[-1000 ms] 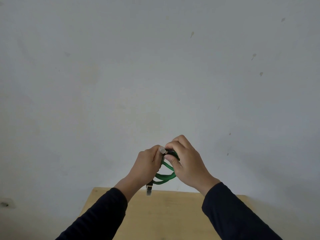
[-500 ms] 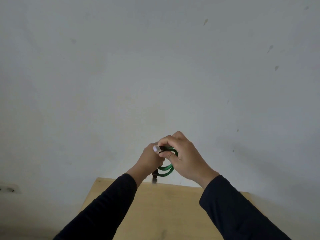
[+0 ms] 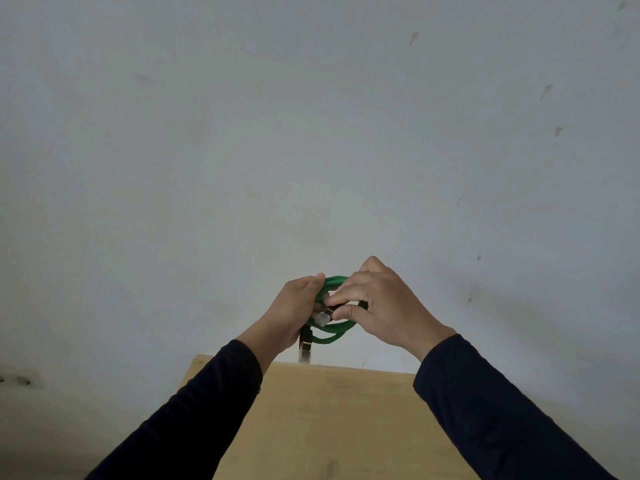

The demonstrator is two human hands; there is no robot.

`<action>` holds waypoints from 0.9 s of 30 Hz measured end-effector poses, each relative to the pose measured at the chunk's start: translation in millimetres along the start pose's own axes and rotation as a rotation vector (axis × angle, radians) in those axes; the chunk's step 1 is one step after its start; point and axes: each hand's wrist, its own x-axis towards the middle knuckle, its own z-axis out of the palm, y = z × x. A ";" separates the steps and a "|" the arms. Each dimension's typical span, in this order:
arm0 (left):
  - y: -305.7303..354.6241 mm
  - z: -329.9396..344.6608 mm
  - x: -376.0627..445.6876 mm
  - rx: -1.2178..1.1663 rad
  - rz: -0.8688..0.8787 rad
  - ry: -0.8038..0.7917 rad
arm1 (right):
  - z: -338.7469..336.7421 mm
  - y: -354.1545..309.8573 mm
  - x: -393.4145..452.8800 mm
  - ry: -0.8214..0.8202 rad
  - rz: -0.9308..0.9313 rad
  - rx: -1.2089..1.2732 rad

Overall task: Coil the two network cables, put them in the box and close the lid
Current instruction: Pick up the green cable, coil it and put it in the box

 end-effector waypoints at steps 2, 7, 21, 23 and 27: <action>1.7 3.8 -0.6 -0.011 -0.015 -0.002 | -2.4 -1.8 0.3 -0.009 0.030 -0.041; -1.2 3.7 -1.0 -0.071 -0.065 -0.048 | -3.7 -6.0 2.4 -0.028 0.048 -0.176; 2.2 7.2 -2.2 -0.234 -0.168 0.015 | 26.0 -0.1 6.6 0.198 0.003 -0.456; 4.3 8.2 -2.0 -0.227 -0.121 0.027 | 32.9 4.6 4.3 0.299 0.020 -0.350; 0.6 4.5 -1.7 -0.206 -0.059 0.066 | 39.9 8.9 -8.1 0.470 0.112 0.051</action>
